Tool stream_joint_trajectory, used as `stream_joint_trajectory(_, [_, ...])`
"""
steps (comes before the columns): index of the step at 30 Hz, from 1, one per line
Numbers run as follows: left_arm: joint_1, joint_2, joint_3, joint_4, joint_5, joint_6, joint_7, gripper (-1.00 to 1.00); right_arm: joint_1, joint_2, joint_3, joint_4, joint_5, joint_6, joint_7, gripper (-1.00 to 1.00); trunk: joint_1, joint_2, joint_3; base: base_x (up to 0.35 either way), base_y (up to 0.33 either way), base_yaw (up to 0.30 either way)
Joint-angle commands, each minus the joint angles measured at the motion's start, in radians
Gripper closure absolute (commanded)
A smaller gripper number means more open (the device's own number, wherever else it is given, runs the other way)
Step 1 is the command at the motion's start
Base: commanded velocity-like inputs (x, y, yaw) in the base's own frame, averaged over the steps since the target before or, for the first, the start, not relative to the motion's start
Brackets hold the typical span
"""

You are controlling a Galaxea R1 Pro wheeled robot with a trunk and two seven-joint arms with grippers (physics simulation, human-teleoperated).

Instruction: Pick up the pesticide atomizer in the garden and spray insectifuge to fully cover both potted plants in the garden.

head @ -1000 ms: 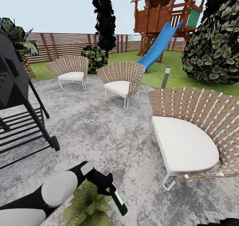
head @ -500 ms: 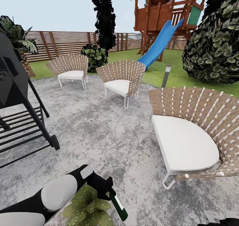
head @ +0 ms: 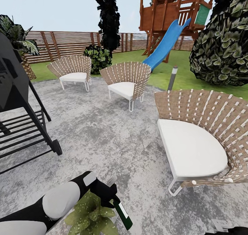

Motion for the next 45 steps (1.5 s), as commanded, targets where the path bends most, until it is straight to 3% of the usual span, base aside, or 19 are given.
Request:
stream_joint_trajectory(1, [0.000,0.000,0.004,-0.002,-0.010,0.004,-0.007,1.00,-0.001,0.000,-0.004,-0.001,0.006,0.002,0.007,-1.00,0.000,0.000,-0.001,0.000,0.000,0.000])
stream_joint_trajectory(4, [0.000,0.000,0.004,-0.002,-0.010,0.004,-0.007,1.00,-0.001,0.000,-0.004,-0.001,0.006,0.002,0.007,-1.00,0.000,0.000,-0.001,0.000,0.000,0.000])
stream_joint_trajectory(18, [0.000,0.000,0.004,-0.002,-0.010,0.004,-0.007,1.00,-0.001,0.000,-0.004,-0.001,0.005,0.002,0.007,-1.00,0.054,-0.098,-0.045,0.000,0.000,0.000])
stream_joint_trajectory(26, [-0.001,0.000,0.002,-0.004,-0.010,0.003,-0.008,1.00,-0.001,0.000,-0.004,-0.001,0.005,0.002,0.007,-1.00,0.054,-0.098,-0.045,0.000,0.000,0.000])
stream_joint_trajectory(31, [-0.008,0.006,0.032,-0.004,-0.010,0.004,-0.007,1.00,-0.001,0.000,-0.004,-0.001,0.005,0.002,0.007,-1.00,0.054,-0.098,-0.045,0.000,0.000,0.000])
stream_joint_trajectory(37, [-0.014,0.019,0.038,-0.005,-0.010,0.004,-0.007,1.00,-0.001,0.000,-0.004,-0.001,0.005,0.002,0.007,-1.00,0.054,-0.098,-0.045,0.000,0.000,0.000])
stream_joint_trajectory(45, [-0.086,0.021,0.039,-0.005,-0.010,0.004,-0.007,1.00,-0.001,0.000,-0.004,-0.001,0.005,0.002,0.007,-1.00,0.054,-0.098,-0.045,0.000,0.000,0.000])
